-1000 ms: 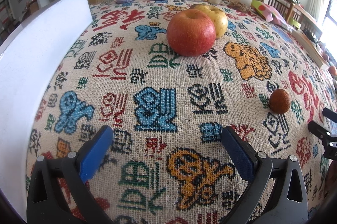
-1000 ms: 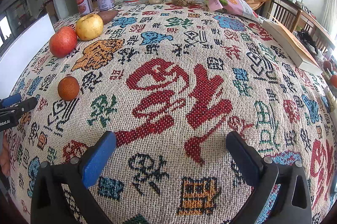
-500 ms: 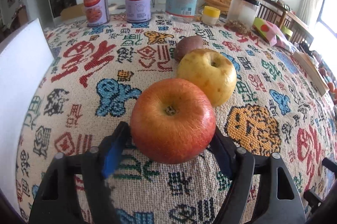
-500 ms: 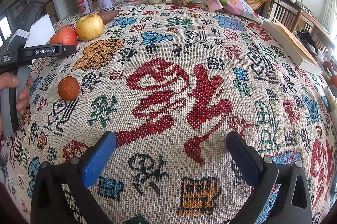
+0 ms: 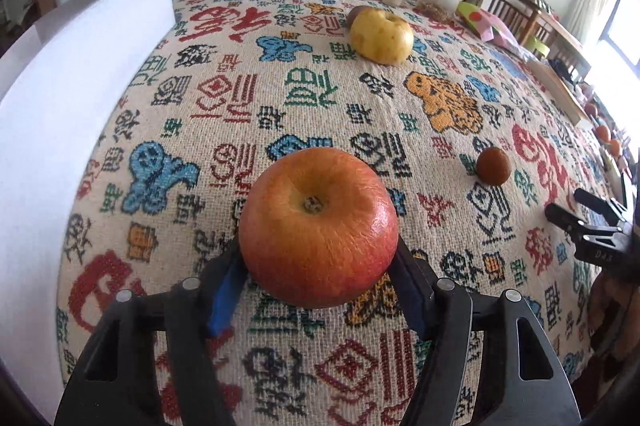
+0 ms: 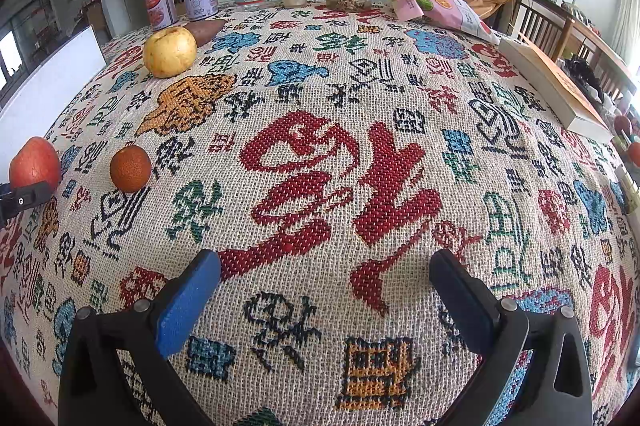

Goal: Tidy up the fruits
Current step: 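Grasp the red apple with the left gripper while the right grasps the dark tangerine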

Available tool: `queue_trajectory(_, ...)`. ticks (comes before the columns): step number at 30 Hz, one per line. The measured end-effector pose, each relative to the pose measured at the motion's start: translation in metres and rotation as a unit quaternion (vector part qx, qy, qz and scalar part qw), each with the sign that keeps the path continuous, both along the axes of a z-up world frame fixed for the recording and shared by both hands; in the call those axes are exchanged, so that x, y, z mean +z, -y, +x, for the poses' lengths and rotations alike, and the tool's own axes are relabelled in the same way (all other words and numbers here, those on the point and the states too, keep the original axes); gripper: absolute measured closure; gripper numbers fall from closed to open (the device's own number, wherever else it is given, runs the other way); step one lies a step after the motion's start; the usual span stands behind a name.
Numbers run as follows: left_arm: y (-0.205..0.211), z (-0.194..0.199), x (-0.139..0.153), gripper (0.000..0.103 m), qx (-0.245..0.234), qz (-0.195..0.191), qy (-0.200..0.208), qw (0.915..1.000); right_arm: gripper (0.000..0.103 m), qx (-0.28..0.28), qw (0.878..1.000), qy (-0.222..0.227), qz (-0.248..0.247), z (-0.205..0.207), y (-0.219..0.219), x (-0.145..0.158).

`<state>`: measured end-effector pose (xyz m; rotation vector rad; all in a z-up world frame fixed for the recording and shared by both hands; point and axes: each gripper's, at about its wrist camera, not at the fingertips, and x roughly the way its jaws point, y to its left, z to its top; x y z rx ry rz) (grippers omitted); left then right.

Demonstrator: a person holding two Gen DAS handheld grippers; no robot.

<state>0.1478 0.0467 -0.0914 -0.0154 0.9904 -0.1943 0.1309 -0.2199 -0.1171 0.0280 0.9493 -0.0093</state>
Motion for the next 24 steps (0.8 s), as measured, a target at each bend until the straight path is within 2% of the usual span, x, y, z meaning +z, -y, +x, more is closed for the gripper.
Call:
queue_trajectory(2, 0.001, -0.005, -0.003, 0.031, 0.005, 0.019, 0.021, 0.9996, 0.000, 0.000, 1.000, 0.000, 0.000, 0.000, 0.000, 0.000)
queue_trajectory(4, 0.003, -0.004, -0.003, 0.016, 0.019, 0.044, 0.041, 0.9980, 0.000, 0.000, 1.000, 0.000, 0.000, 0.000, 0.000, 0.000)
queue_trajectory(5, 0.002, -0.002, -0.005, 0.012, 0.028, 0.051, 0.046, 0.9972, 0.000, 0.000, 1.000, 0.000, 0.000, 0.000, 0.000, 0.000)
queue_trajectory(7, -0.003, 0.001, -0.013, 0.004, 0.042, 0.052, 0.031, 0.9973, 0.000, 0.000, 1.000, 0.000, 0.000, 0.000, 0.000, 0.000)
queue_trajectory(8, -0.008, 0.001, -0.012, 0.004, 0.045, 0.043, 0.033, 0.9975, 0.000, 0.000, 1.000, 0.000, 0.000, 0.000, 0.000, 0.000)
queue_trajectory(16, -0.008, 0.001, -0.013, 0.000, 0.047, 0.050, 0.029, 0.9972, 0.000, 0.005, 1.000, 0.008, -0.003, -0.002, -0.003, 0.002)
queue_trajectory(20, -0.008, 0.001, -0.014, 0.000, 0.047, 0.050, 0.029, 0.9972, 0.000, 0.072, 0.995, 0.060, 0.033, -0.016, -0.034, 0.020)
queue_trajectory(24, -0.008, 0.001, -0.014, 0.000, 0.047, 0.050, 0.029, 0.9972, 0.001, 0.131, 0.989, 0.066, 0.035, 0.001, -0.079, 0.028)
